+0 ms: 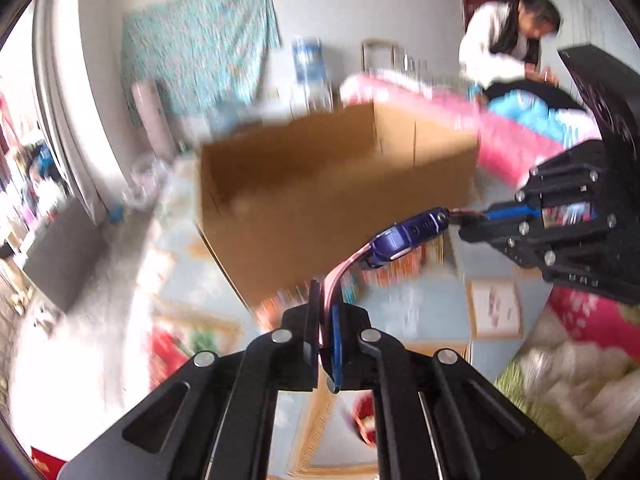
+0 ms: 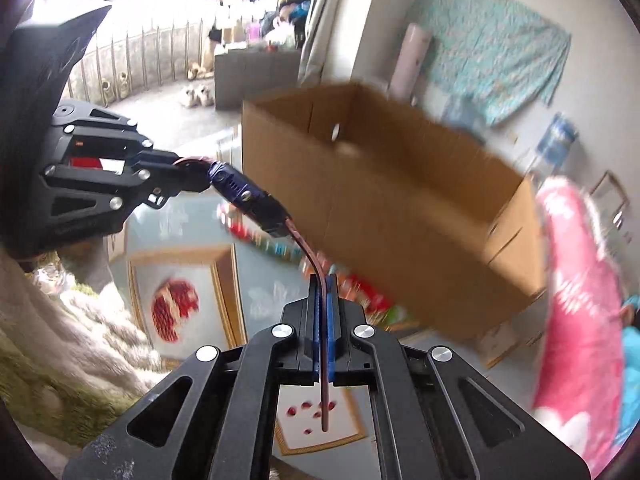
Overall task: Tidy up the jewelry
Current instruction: 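Carry the watch into the cardboard box and open both tools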
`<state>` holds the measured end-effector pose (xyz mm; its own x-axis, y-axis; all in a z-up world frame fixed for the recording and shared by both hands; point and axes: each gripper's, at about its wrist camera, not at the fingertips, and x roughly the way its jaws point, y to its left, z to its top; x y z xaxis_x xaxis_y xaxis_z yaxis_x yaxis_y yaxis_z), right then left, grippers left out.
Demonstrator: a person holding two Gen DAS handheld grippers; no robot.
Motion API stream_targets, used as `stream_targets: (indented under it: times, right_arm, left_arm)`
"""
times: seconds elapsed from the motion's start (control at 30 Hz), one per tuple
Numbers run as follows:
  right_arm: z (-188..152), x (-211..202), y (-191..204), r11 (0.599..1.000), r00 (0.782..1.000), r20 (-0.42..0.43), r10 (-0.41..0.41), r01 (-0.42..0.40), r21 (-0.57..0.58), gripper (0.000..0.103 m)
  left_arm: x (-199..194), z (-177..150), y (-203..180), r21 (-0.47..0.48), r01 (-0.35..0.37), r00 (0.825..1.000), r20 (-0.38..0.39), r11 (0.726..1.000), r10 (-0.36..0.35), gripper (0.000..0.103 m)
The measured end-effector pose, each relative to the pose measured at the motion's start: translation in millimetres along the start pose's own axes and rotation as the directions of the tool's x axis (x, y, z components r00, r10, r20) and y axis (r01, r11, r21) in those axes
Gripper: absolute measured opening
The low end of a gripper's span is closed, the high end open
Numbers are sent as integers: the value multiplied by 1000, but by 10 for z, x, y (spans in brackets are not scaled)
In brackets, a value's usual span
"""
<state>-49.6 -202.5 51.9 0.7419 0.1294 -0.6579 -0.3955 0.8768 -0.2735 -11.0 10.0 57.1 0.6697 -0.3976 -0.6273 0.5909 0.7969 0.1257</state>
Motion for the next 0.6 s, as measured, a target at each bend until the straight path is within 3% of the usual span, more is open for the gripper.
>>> stream_targets:
  times: [0.13, 0.23, 0.33, 0.43, 0.47, 0.6]
  right_arm:
    - [387, -326, -128, 992, 986, 144, -80, 93, -86, 1]
    - [737, -262, -402, 986, 980, 173, -96, 118, -119, 1]
    - [1091, 158, -873, 997, 997, 70, -12, 17, -79, 1]
    - [1322, 730, -1351, 994, 989, -96, 113, -111, 24, 1]
    - [1359, 976, -1500, 986, 973, -165, 163, -154, 71, 1]
    - [1350, 1581, -1718, 958, 903, -327, 280, -240, 158, 1]
  left_arm:
    - [-227, 558, 215, 29, -32, 989, 145, 999, 27, 5]
    - [-78, 969, 457, 12, -5, 989, 151, 1000, 3, 5]
    - [453, 1396, 748, -39, 38, 999, 24, 999, -38, 5]
    - [1023, 1605, 960, -84, 74, 988, -130, 994, -84, 5]
    - [1296, 1636, 1006, -90, 77, 974, -205, 993, -94, 5]
    - [1957, 1531, 1039, -86, 78, 918, -383, 993, -105, 5]
